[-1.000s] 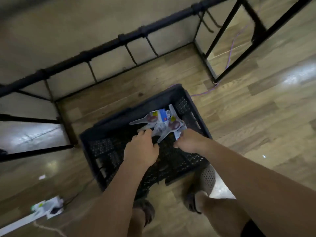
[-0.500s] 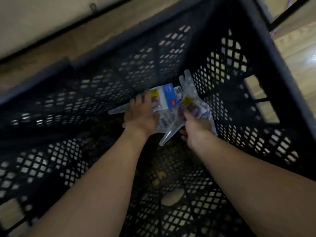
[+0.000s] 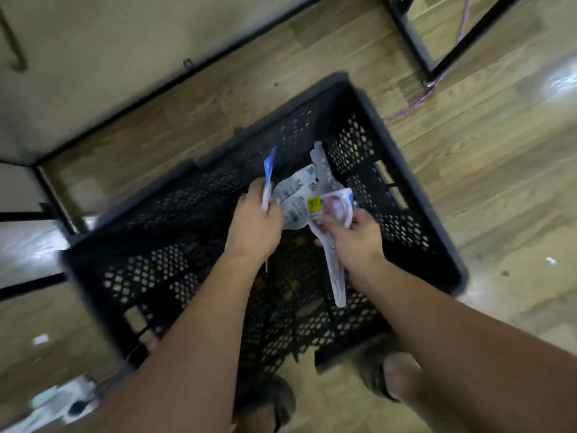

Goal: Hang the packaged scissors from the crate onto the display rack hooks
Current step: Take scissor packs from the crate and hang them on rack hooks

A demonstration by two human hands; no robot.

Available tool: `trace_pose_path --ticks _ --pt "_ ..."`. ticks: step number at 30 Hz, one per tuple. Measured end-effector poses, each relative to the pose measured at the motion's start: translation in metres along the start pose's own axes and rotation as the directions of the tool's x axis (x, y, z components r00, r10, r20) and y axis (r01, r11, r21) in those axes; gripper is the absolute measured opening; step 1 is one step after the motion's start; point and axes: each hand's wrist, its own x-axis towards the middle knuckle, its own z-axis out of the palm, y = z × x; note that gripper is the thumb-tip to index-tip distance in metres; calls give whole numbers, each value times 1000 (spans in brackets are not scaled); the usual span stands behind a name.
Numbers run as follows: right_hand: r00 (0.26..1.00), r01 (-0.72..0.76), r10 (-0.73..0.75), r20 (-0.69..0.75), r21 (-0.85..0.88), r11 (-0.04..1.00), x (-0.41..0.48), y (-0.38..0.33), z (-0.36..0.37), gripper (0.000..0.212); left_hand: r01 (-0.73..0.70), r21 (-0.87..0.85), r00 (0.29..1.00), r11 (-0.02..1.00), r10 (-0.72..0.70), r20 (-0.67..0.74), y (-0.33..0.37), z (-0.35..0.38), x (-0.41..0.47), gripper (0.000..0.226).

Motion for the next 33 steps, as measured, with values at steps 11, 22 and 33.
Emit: trace_pose_path --ticks 11,22,33 --pt "858 132 -201 472 175 976 -395 -283 -179 59 6 -478 1000 878 -2 9 256 -229 -330 96" --pt "582 609 -708 400 362 705 -697 -453 -201 25 -435 -702 899 563 236 -369 398 -456 -518 45" --pt "416 608 -721 554 420 674 -764 -476 -228 9 -554 -642 779 530 56 -625 379 -510 -642 11"
